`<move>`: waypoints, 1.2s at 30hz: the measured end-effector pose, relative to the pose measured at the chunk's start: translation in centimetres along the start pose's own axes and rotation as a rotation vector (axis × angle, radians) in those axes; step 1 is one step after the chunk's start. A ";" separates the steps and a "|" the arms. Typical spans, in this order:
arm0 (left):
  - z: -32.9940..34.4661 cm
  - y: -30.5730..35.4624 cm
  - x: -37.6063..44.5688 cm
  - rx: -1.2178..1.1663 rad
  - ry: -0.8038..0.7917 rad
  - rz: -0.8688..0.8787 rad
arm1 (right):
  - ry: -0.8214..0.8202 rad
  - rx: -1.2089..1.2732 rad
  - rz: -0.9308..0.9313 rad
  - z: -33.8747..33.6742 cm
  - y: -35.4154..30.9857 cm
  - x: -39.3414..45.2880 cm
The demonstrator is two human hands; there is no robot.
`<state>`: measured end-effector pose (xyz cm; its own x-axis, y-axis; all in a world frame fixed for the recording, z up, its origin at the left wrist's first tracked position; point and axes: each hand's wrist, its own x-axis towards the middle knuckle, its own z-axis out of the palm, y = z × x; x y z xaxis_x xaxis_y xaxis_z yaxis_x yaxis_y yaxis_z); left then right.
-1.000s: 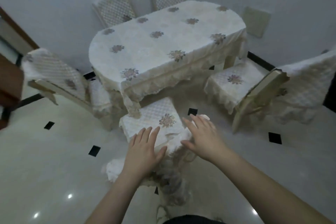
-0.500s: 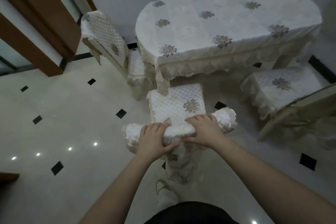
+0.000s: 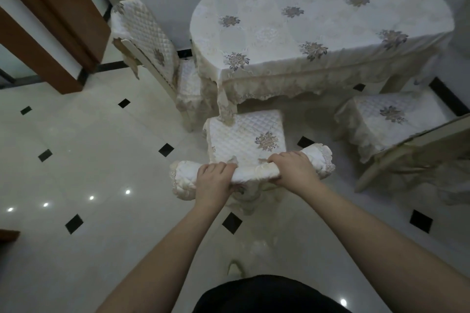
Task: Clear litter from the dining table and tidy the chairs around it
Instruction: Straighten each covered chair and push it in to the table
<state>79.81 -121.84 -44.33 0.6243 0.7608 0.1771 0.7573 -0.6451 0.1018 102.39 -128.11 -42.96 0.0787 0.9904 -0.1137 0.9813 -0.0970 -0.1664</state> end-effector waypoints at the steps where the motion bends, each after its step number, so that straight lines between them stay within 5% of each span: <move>1: 0.1 -0.3 0.1 -0.010 -0.005 0.020 | -0.011 -0.004 -0.001 -0.2 0.4 0.2; 21: 0.2 -8.0 1.5 -0.206 -0.090 0.242 | -0.042 0.082 0.117 0.4 2.0 0.4; 36: -0.7 -6.5 1.2 -0.141 -0.186 0.138 | -0.236 -0.174 0.008 -3.5 0.4 -0.2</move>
<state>75.48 -116.81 -44.08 0.7544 0.6563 0.0168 0.6364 -0.7373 0.2265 103.41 -128.00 -39.56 0.0633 0.9375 -0.3421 0.9978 -0.0659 0.0039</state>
